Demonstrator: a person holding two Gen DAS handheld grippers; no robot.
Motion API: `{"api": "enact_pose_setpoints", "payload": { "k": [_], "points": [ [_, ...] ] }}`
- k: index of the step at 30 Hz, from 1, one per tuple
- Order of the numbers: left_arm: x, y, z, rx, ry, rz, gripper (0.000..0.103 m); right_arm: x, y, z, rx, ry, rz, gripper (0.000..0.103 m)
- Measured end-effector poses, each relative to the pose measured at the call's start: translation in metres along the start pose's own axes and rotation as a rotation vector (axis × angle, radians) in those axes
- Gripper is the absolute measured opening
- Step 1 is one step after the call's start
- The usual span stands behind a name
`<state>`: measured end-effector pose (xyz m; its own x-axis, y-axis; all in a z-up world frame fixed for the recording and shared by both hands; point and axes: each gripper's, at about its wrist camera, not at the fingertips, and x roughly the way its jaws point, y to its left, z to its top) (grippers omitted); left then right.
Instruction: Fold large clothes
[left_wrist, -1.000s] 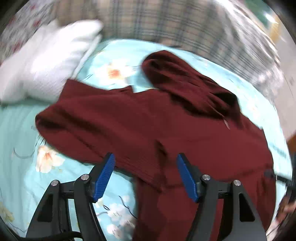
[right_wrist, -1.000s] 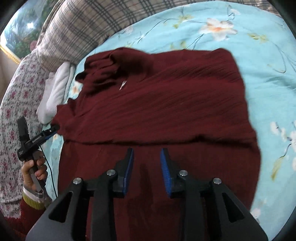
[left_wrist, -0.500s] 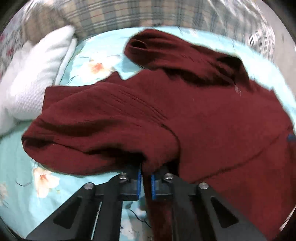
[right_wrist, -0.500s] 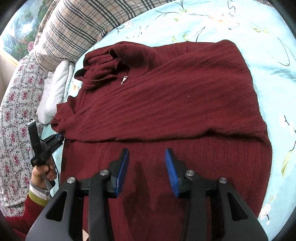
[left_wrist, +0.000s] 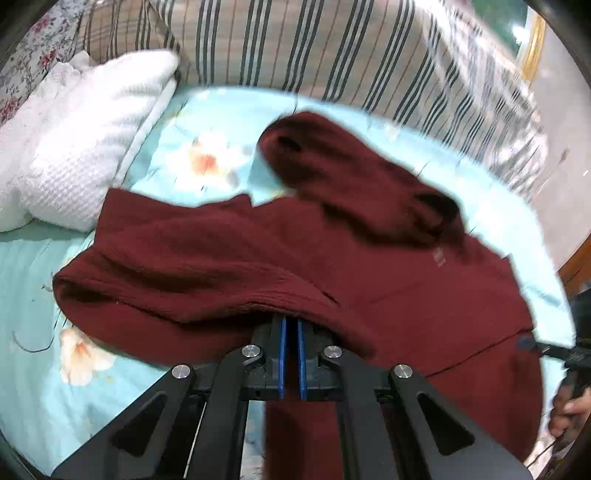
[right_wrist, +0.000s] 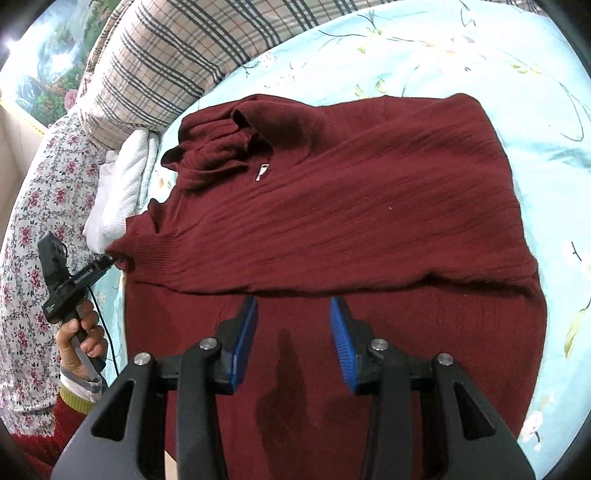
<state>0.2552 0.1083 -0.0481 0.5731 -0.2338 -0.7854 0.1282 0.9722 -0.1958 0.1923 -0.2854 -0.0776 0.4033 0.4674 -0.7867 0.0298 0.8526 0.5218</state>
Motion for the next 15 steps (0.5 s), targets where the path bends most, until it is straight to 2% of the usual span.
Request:
{"api": "enact_pose_setpoints", "payload": {
  "k": [3,5,8,10,12,13,15],
  "points": [
    [-0.001,0.005,-0.012,0.009,0.017,0.016,0.012,0.001,-0.005,-0.001,0.014,0.011,0.001,0.042],
    [-0.005,0.008,-0.017,0.015,0.016,0.045,0.031,0.005,-0.006,-0.003,0.017,0.024,-0.002,0.042],
    [-0.01,0.009,-0.018,0.002,0.018,0.024,0.032,0.015,0.0,-0.003,0.003,0.046,0.007,0.042],
    [-0.015,0.008,-0.016,-0.025,0.041,-0.037,0.032,0.019,0.007,-0.003,-0.006,0.053,0.016,0.042],
    [-0.029,0.003,-0.02,-0.035,0.021,-0.087,0.032,0.019,0.014,-0.003,-0.023,0.049,0.032,0.042],
    [-0.037,-0.003,-0.023,-0.006,0.001,-0.051,0.033,0.02,0.017,-0.004,-0.028,0.047,0.037,0.042],
    [-0.046,-0.019,-0.029,0.08,-0.045,0.067,0.036,0.023,0.019,-0.004,-0.031,0.053,0.039,0.047]
  ]
}}
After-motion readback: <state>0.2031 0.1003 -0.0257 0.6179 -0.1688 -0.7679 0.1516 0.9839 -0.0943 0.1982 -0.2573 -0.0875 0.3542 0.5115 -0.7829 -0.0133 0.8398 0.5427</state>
